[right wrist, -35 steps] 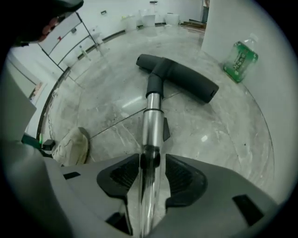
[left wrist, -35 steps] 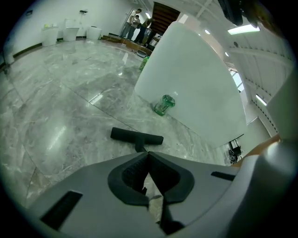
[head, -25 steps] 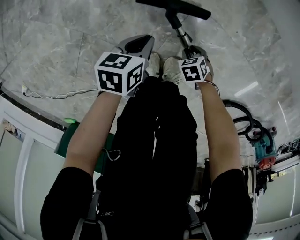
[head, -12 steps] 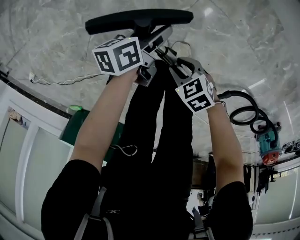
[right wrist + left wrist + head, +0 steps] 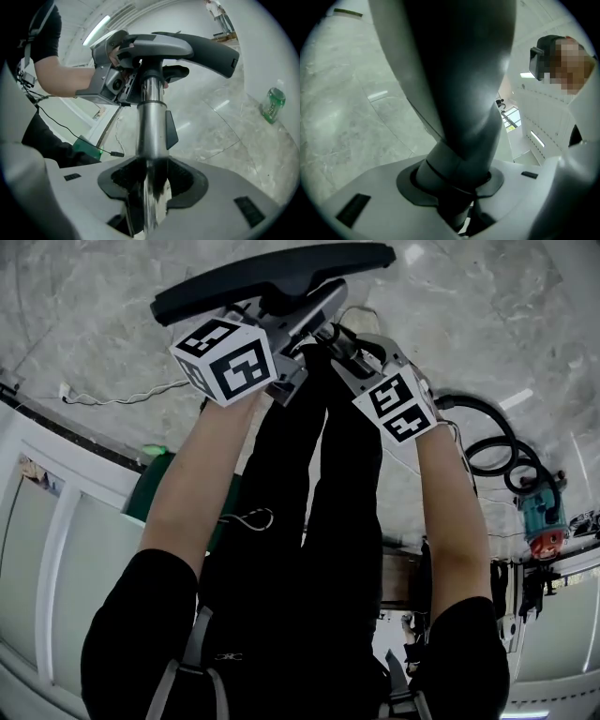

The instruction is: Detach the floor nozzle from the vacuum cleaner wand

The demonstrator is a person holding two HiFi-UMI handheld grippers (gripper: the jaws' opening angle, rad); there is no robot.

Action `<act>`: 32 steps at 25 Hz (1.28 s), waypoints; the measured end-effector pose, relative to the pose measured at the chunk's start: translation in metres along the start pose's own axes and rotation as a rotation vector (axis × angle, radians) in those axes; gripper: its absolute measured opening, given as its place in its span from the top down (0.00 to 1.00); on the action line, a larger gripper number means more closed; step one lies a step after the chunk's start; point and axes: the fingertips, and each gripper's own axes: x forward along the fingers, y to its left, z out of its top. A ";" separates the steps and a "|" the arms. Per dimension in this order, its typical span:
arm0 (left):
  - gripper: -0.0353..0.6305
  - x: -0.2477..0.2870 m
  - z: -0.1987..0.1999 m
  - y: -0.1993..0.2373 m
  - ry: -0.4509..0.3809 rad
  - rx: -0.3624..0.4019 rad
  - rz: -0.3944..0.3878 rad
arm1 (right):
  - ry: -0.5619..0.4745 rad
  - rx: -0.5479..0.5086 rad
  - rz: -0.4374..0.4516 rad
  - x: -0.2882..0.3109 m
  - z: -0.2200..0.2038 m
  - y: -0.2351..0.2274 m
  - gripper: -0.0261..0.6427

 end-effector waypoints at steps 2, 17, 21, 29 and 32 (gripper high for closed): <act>0.71 -0.002 0.002 -0.015 0.016 0.011 -0.044 | -0.030 -0.005 0.010 0.010 0.010 0.006 0.71; 0.76 -0.038 0.017 -0.038 0.040 -0.044 -0.087 | 0.072 0.072 0.385 -0.013 0.030 0.078 0.83; 0.76 -0.048 0.023 -0.035 0.070 -0.023 -0.076 | 0.086 0.103 0.413 -0.019 0.037 0.087 0.84; 0.71 -0.062 0.003 -0.040 0.231 0.056 0.008 | 0.085 0.092 0.493 -0.025 0.013 0.113 0.87; 0.71 -0.060 0.012 -0.024 0.141 -0.007 0.098 | 0.132 0.058 0.179 -0.015 0.015 0.080 0.88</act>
